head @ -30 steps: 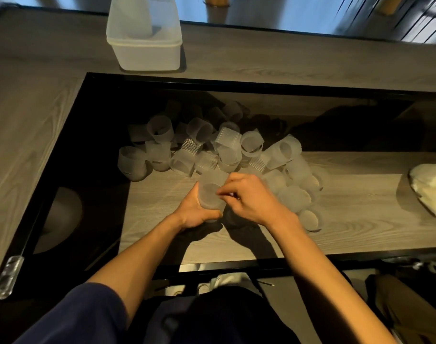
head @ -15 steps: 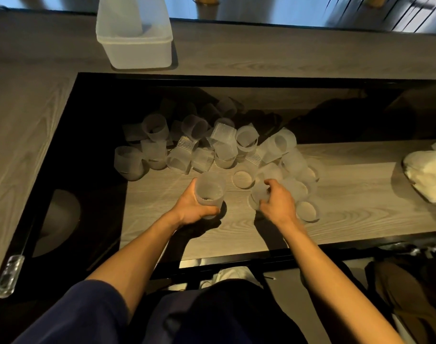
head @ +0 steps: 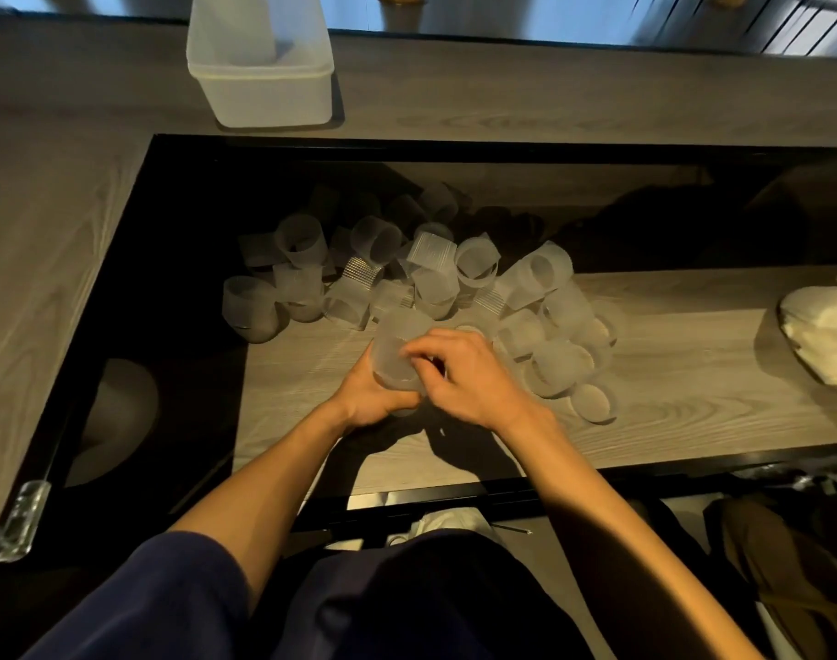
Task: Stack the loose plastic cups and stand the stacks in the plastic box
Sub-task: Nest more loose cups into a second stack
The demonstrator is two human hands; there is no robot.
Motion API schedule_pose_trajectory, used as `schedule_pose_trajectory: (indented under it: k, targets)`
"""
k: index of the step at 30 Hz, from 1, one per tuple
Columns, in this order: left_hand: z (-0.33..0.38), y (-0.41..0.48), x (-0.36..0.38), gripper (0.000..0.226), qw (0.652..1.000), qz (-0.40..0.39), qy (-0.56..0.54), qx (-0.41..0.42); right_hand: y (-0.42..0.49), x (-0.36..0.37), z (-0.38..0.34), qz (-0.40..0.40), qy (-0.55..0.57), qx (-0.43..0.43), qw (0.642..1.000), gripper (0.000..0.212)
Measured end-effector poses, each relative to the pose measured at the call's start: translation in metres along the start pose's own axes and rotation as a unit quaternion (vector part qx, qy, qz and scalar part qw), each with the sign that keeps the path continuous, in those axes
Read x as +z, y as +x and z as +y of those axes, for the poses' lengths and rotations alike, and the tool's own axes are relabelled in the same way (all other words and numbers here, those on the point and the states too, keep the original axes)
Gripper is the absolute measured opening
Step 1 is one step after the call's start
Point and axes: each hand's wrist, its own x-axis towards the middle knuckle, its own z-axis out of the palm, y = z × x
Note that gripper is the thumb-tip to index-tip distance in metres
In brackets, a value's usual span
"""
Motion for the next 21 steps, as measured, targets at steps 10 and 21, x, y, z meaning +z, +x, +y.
schedule_pose_trajectory:
  k: [10, 21]
  targets:
    - [0.003, -0.003, 0.004, 0.103, 1.000, 0.000, -0.012, 0.025, -0.006, 0.010, 0.013, -0.187, -0.083, 0.016, 0.979, 0.037]
    - [0.000, 0.002, 0.001, 0.089, 1.000, -0.003, 0.011, 0.001, -0.031, 0.032, 0.072, 0.083, -0.063, 0.320, 0.942, 0.011]
